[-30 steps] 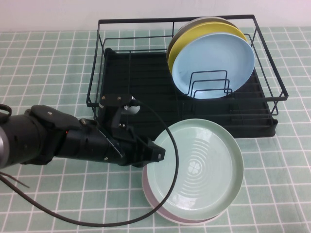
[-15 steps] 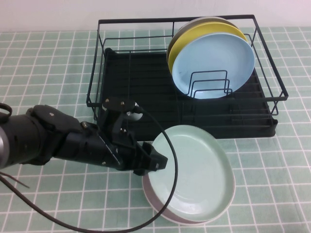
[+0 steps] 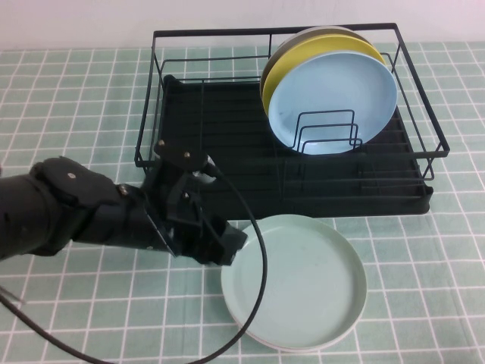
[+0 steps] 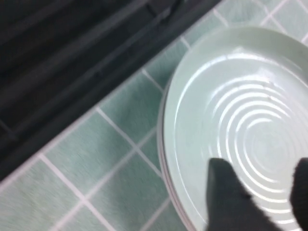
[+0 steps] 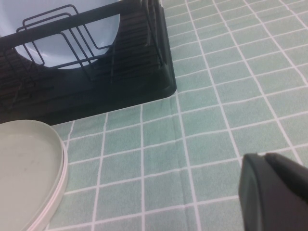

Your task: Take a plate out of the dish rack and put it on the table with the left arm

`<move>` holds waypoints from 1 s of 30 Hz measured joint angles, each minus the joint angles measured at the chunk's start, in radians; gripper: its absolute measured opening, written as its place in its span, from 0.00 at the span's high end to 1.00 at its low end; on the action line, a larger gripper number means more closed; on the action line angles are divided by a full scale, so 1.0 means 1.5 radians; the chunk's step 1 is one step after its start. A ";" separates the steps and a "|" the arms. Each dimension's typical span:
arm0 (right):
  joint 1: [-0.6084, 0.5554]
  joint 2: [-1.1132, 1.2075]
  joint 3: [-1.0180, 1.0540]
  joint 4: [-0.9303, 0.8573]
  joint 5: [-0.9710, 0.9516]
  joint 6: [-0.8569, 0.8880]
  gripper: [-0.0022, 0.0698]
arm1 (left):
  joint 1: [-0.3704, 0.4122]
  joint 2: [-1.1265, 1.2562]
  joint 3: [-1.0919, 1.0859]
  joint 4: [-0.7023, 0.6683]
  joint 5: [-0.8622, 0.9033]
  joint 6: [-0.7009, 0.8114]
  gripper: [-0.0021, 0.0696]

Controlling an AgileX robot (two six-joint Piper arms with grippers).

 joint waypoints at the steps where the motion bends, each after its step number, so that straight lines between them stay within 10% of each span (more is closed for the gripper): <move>1: 0.000 0.000 0.000 0.000 0.000 0.000 1.00 | 0.000 -0.009 0.000 0.003 -0.007 0.000 0.64; 8: 0.000 0.000 0.000 0.000 0.000 0.000 1.00 | 0.000 -0.074 0.000 0.083 -0.042 -0.009 0.94; 30: 0.000 0.000 0.000 0.000 0.000 0.000 1.00 | -0.003 -0.408 0.226 0.126 -0.157 -0.072 0.97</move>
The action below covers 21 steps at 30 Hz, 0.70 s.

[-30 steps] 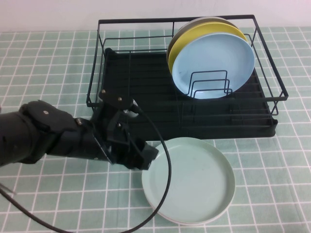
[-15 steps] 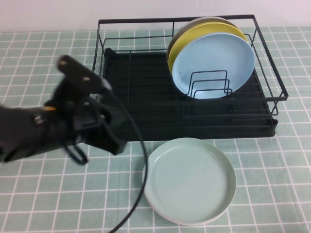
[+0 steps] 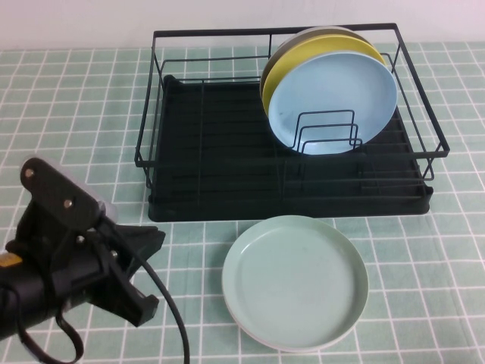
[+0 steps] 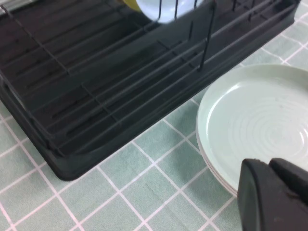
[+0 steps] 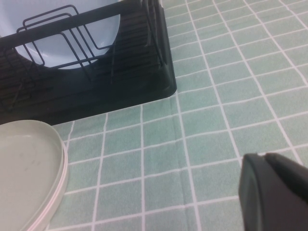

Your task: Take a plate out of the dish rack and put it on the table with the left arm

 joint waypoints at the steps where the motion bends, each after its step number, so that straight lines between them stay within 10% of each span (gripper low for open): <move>1: 0.000 0.000 0.000 0.000 0.000 0.000 1.00 | 0.000 0.000 0.003 0.000 0.001 -0.001 0.97; 14: 0.000 0.000 0.000 0.000 0.000 0.000 1.00 | 0.000 -0.041 0.029 0.002 -0.049 -0.026 0.97; 21: 0.000 0.000 0.000 0.000 0.000 0.000 1.00 | 0.000 -0.157 0.148 0.289 -0.128 -0.451 0.97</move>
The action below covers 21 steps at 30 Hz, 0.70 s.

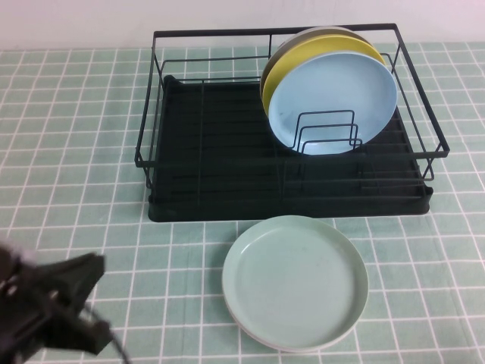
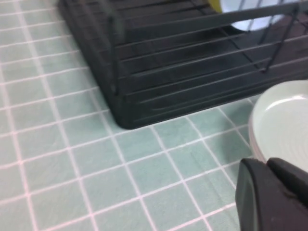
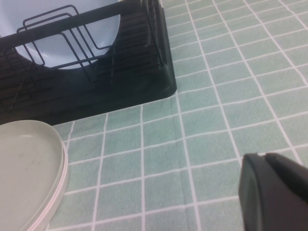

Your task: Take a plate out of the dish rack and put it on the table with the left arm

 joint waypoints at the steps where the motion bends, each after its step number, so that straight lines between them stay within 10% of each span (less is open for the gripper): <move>1: 0.000 0.000 0.000 0.000 0.000 0.000 1.00 | 0.000 -0.021 0.016 0.061 -0.007 -0.071 0.97; 6: 0.000 0.000 0.000 0.000 0.000 0.000 1.00 | 0.036 -0.155 0.124 0.261 -0.044 -0.323 0.97; 21: 0.000 0.000 0.000 0.000 0.000 0.000 1.00 | 0.196 -0.496 0.230 0.380 0.159 -0.358 0.97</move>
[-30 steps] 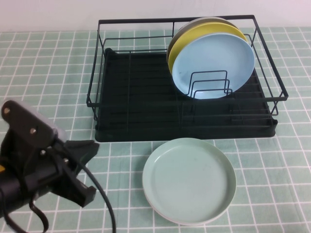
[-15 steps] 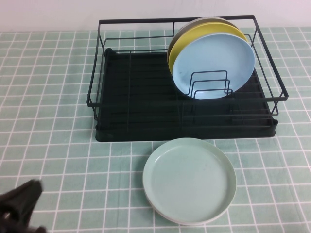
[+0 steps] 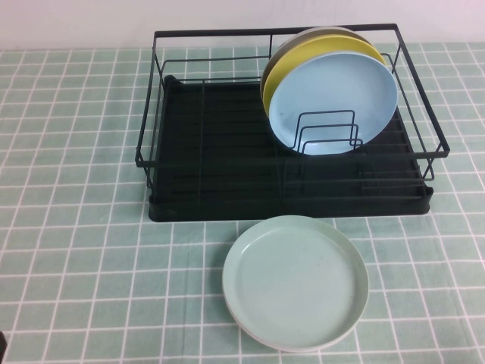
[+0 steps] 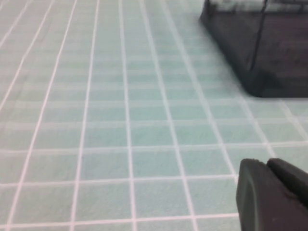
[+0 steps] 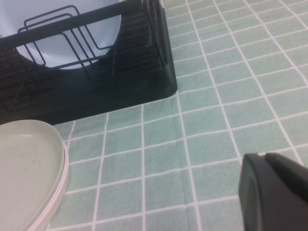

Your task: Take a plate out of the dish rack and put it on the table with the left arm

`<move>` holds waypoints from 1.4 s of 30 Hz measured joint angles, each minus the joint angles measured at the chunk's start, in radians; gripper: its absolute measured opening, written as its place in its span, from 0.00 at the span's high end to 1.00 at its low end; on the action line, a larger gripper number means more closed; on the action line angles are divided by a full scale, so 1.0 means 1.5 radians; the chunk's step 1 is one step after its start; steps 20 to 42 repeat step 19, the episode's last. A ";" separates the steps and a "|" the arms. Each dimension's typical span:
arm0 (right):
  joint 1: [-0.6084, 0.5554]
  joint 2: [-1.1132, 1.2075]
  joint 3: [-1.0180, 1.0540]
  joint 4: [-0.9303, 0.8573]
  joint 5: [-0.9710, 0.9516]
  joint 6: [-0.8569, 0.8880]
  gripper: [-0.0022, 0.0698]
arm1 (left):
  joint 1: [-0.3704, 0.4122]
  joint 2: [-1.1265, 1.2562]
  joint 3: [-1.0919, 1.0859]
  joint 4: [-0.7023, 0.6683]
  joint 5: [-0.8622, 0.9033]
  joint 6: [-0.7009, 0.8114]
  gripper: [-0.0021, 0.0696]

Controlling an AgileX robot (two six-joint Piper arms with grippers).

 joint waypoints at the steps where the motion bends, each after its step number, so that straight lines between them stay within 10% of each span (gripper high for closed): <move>1: 0.000 0.000 0.000 0.000 0.000 0.000 1.00 | 0.004 -0.002 0.000 0.000 0.012 0.002 0.97; 42: -0.001 0.000 0.000 0.001 0.000 0.000 1.00 | 0.060 -0.003 0.000 -0.001 0.019 0.012 0.97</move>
